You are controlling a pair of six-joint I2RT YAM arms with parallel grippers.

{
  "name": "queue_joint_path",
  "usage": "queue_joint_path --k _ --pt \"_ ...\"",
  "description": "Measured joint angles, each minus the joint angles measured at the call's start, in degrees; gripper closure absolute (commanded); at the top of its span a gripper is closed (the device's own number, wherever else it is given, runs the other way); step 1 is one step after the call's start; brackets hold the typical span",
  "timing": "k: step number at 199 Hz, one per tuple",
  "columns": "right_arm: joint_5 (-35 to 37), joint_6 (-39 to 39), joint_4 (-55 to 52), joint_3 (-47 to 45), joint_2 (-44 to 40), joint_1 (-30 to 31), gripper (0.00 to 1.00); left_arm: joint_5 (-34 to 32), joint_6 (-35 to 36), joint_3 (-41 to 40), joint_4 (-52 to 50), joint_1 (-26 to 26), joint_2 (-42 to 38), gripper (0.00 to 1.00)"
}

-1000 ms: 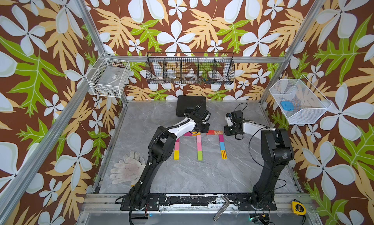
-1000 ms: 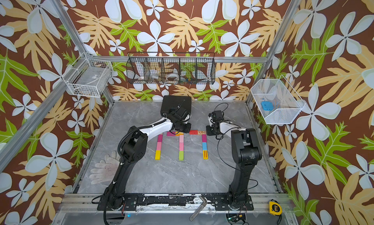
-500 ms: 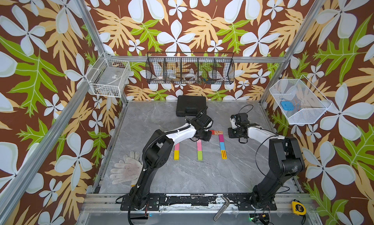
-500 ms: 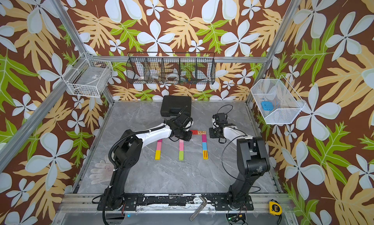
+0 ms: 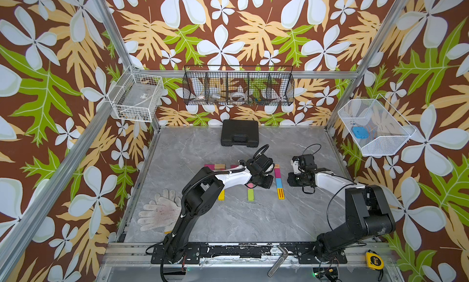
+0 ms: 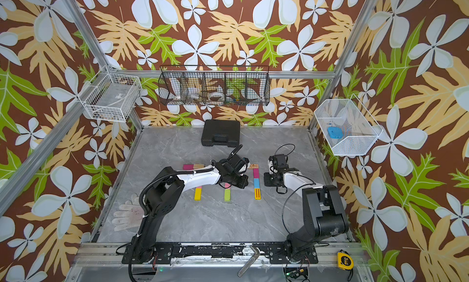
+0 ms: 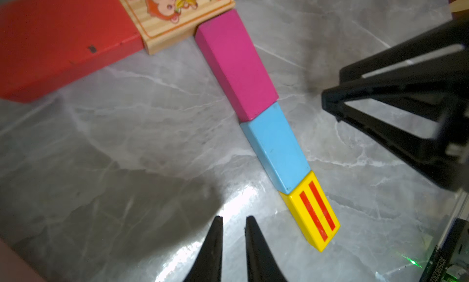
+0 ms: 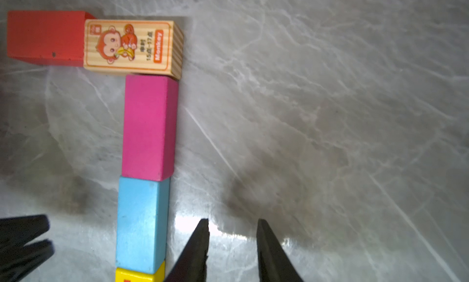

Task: Assemble the number 7 with building blocks
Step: Adjust the building block at the center of the board.

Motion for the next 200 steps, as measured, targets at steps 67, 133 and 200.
queue_joint_path --k 67,133,200 --pt "-1.05 -0.24 0.83 -0.26 -0.63 -0.28 0.68 0.74 -0.46 4.44 0.09 -0.83 4.13 0.81" --pt "-1.55 -0.63 1.07 -0.07 -1.42 -0.87 0.68 0.83 -0.76 8.55 -1.99 -1.05 6.49 0.81" --pt "-2.23 -0.66 1.07 0.04 -1.55 -1.03 0.68 0.83 -0.76 10.16 -2.84 -1.11 7.45 0.82"
